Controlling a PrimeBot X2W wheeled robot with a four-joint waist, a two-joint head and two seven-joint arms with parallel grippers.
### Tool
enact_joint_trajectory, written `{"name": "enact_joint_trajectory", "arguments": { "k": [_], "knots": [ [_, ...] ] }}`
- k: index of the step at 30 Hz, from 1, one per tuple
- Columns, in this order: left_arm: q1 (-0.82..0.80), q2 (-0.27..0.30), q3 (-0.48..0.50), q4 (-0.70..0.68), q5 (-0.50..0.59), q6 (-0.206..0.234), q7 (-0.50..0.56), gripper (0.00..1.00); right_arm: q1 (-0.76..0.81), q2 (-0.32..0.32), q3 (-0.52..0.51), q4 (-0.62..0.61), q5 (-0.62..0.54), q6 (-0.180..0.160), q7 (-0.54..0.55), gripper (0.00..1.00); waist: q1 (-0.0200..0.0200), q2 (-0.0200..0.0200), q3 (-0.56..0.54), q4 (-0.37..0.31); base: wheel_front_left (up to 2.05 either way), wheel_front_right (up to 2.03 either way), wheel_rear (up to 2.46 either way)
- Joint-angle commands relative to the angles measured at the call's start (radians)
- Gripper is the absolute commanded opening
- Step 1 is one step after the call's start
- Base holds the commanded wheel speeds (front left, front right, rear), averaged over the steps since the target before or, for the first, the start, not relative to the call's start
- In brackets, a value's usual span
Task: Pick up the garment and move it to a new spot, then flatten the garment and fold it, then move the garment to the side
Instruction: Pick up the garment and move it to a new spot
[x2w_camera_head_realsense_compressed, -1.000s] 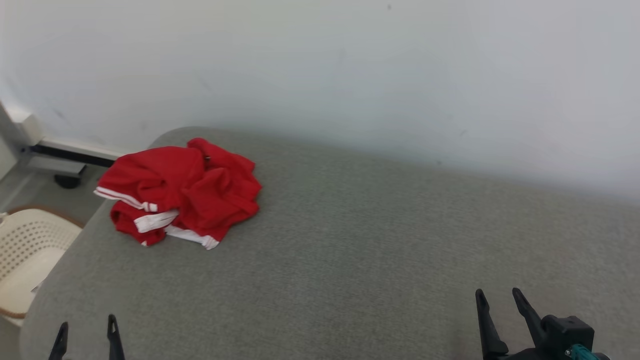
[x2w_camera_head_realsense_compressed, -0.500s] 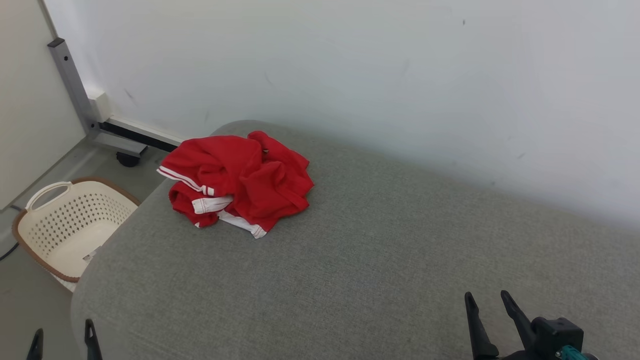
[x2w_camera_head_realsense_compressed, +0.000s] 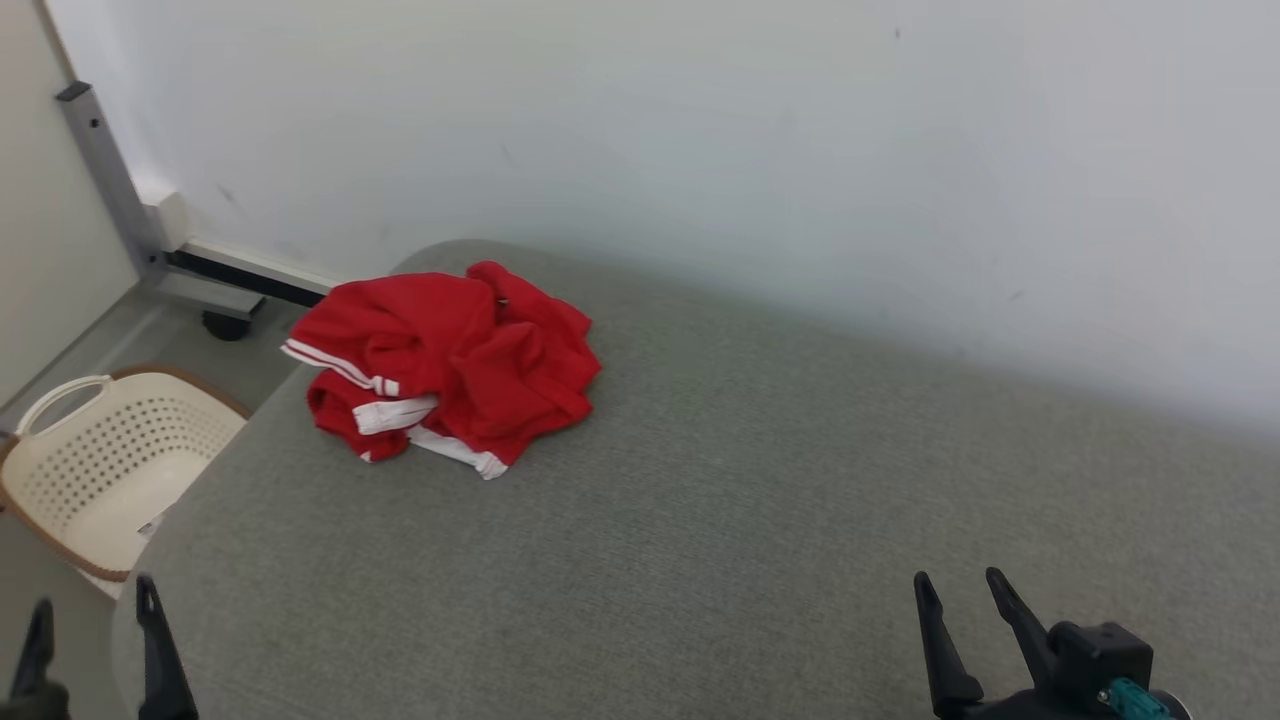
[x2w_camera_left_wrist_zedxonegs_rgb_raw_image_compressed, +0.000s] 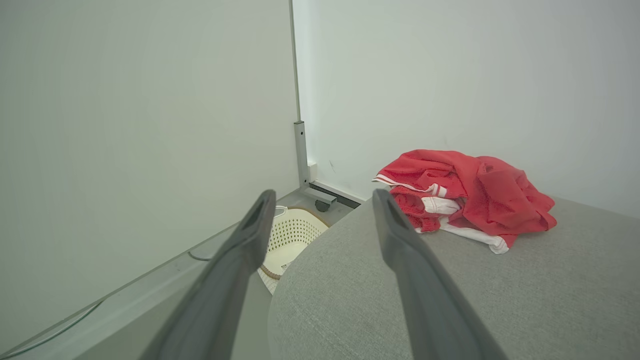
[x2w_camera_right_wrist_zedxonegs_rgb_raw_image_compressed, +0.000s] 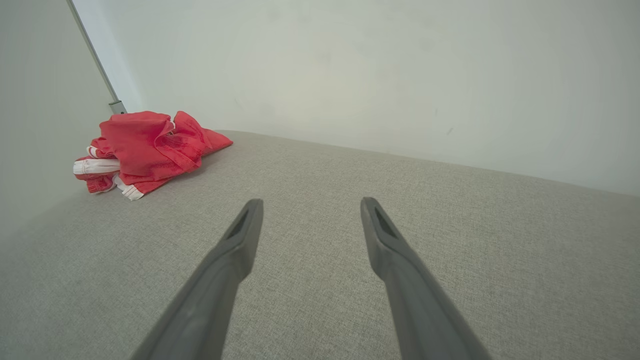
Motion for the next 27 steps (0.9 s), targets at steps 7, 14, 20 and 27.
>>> {"name": "enact_joint_trajectory", "arguments": {
  "k": [7, 14, 20, 27],
  "knots": [
    [-0.236, 0.061, -0.006, 0.079, -0.041, -0.060, 0.056, 1.00, -0.087, -0.002, 0.068, -0.022, 0.004, 0.004, 0.010, 1.00, 0.0000, -0.0002, 0.103, -0.170, 0.00, 0.00, 0.00],
    [-0.462, 0.113, 0.006, 0.195, -0.090, -0.108, 0.106, 1.00, -0.186, -0.003, 0.146, -0.025, 0.016, 0.004, -0.005, 1.00, 0.0000, -0.0002, 0.202, -0.315, 0.00, 0.00, 0.00],
    [-0.648, 0.157, 0.009, 0.356, -0.129, -0.153, 0.143, 1.00, -0.255, -0.002, 0.200, -0.003, 0.033, 0.004, -0.036, 1.00, 0.0000, -0.0002, 0.279, -0.433, 0.00, 0.00, 0.00],
    [-0.792, 0.203, -0.010, 0.587, -0.151, -0.201, 0.203, 1.00, -0.297, -0.002, 0.203, 0.037, 0.044, 0.004, -0.072, 1.00, 0.0000, -0.0002, 0.325, -0.506, 0.00, 0.00, 0.00]
  ]
}}
